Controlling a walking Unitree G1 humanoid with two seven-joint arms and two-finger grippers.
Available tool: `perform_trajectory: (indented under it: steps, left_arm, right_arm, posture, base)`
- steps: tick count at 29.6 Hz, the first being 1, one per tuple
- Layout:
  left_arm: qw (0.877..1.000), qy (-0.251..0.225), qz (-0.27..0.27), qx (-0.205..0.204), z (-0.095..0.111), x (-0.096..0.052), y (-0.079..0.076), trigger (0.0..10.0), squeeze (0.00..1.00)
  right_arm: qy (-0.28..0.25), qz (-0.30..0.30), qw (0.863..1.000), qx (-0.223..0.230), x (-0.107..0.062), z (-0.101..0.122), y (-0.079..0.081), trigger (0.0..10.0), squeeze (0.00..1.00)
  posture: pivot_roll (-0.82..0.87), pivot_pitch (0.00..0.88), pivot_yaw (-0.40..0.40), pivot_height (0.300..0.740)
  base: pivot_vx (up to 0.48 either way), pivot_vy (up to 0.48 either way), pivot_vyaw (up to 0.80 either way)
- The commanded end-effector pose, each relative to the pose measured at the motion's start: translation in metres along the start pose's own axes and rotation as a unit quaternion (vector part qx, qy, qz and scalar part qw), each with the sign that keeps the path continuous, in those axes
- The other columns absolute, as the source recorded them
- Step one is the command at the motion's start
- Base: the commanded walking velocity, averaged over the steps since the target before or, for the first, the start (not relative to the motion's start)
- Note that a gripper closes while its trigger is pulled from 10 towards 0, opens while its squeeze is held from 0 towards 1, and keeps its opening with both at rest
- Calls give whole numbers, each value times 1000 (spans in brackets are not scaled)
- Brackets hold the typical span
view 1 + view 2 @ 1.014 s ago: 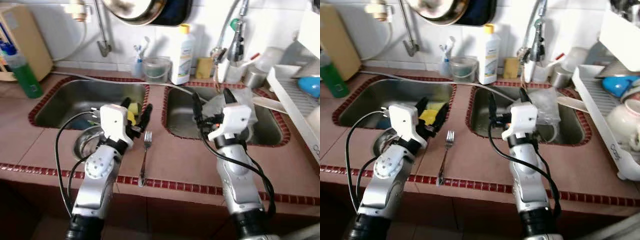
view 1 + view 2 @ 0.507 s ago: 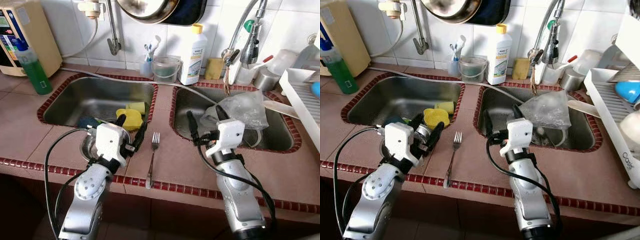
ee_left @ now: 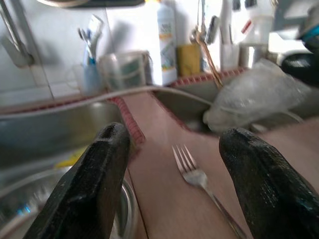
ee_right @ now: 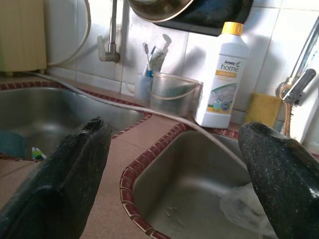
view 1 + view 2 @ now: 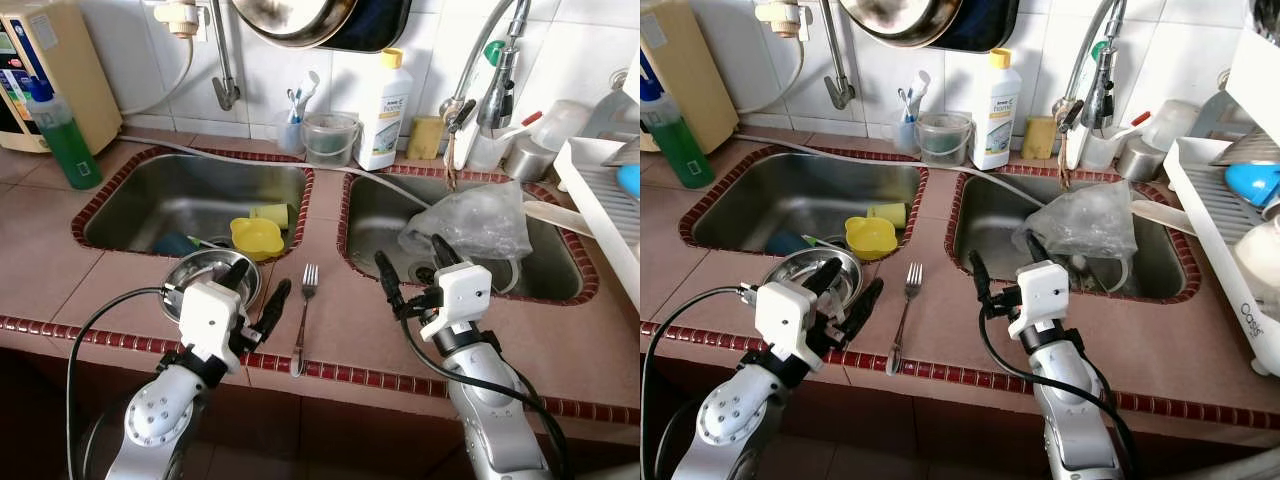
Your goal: Kitchen organization
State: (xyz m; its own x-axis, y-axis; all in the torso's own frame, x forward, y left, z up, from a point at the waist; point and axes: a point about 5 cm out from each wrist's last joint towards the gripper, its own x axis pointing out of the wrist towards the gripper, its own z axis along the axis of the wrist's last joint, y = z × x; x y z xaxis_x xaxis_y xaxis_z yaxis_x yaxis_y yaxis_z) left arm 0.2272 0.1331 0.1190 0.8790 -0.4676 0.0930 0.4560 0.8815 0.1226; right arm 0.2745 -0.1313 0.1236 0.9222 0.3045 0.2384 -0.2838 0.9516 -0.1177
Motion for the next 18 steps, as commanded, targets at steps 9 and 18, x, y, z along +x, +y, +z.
perform_trajectory:
  steps: [9, 18]
  left_arm:
    - [1000, 14, -4, -10, -2, -8, -9, 10000, 0]
    - [1000, 21, 5, -14, -4, -14, -10, 10000, 0]
  right_arm:
    - [23, 105, 994, 15, -4, 1, 20, 10000, 0]
    - [58, 171, 983, 33, -27, -4, 30, 10000, 0]
  posture:
    - [-7, 27, -42, 740]
    - [-9, 47, -52, 740]
  base:
    - [0, 0, 0]
    - [0, 0, 0]
